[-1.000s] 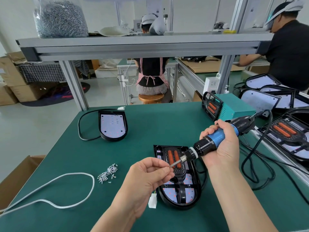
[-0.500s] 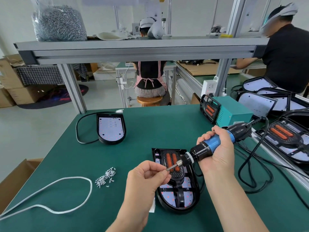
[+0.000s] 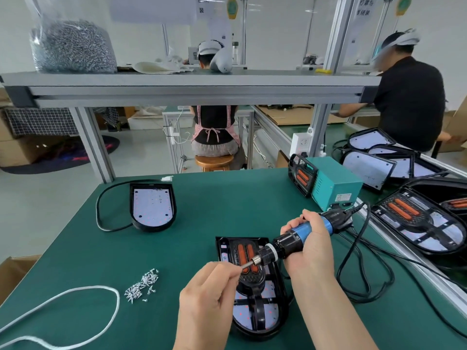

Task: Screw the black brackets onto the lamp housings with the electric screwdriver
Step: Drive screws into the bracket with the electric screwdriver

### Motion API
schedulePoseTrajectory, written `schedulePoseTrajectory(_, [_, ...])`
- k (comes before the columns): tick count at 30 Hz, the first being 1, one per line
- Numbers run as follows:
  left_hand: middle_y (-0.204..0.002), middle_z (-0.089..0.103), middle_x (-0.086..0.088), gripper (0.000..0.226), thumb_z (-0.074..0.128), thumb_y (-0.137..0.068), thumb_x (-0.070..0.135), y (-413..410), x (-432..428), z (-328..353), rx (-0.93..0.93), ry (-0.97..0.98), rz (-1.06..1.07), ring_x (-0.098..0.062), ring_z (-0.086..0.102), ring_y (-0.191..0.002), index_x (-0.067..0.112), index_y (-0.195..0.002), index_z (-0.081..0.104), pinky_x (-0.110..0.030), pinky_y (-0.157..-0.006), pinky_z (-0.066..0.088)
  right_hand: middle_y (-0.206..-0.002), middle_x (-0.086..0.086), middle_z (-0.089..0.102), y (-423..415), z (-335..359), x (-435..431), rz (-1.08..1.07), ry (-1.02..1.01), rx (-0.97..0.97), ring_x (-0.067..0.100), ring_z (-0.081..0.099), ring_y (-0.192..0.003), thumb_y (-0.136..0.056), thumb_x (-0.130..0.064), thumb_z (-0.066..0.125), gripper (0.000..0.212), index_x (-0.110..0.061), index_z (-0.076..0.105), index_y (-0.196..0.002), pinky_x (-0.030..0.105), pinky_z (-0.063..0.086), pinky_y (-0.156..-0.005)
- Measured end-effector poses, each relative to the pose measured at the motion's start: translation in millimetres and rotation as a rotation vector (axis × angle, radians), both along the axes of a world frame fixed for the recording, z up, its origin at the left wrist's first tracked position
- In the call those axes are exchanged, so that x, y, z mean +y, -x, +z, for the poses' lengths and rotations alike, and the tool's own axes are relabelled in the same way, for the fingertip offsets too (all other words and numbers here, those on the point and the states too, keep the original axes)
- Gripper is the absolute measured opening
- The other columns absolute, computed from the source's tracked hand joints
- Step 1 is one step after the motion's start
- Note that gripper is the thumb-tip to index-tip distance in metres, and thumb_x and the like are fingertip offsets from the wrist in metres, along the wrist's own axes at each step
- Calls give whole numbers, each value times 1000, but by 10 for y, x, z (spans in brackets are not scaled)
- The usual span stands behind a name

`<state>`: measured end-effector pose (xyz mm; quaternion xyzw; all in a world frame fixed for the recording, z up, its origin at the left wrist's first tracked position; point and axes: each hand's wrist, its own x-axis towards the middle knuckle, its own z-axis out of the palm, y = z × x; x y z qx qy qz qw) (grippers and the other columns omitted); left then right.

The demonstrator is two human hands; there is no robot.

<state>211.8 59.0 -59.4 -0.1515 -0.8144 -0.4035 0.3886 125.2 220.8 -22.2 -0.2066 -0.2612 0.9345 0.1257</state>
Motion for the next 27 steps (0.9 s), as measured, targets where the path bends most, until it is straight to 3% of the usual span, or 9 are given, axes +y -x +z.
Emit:
schedulePoseTrajectory(4, [-76,65,12,20,70,-78,4,16,-3,49,16,39,1,-9,61,-63,23,-87,70,-18,-59,48,-64,-1,49,-18,6,0,-10,18,6,12,49,-51,-94,-10,62,17,-14,48,-85,25,47,-58])
schedulePoseTrajectory(9, [-77,66,6,10,70,-79,4,36,-18,47,53,156,19,-13,62,-65,12,-83,76,-21,-60,49,-60,-2,51,-29,16,-5,-13,28,-3,12,50,-48,-94,-11,62,16,-15,49,-85,26,47,-60])
schedulePoseTrajectory(19, [-77,68,7,14,72,-72,-1,112,-35,28,95,289,18,-13,61,-59,11,-78,76,-23,-53,48,-61,-1,51,-23,-8,21,-28,69,-43,13,49,-51,-94,-8,62,18,-14,49,-83,28,47,-62])
schedulePoseTrajectory(27, [-70,65,11,25,54,-84,20,122,15,82,116,329,27,-5,56,-56,18,-72,76,-15,-61,45,-58,0,51,-12,-1,24,-29,16,-33,13,49,-46,-94,-9,62,18,-14,48,-84,28,45,-59])
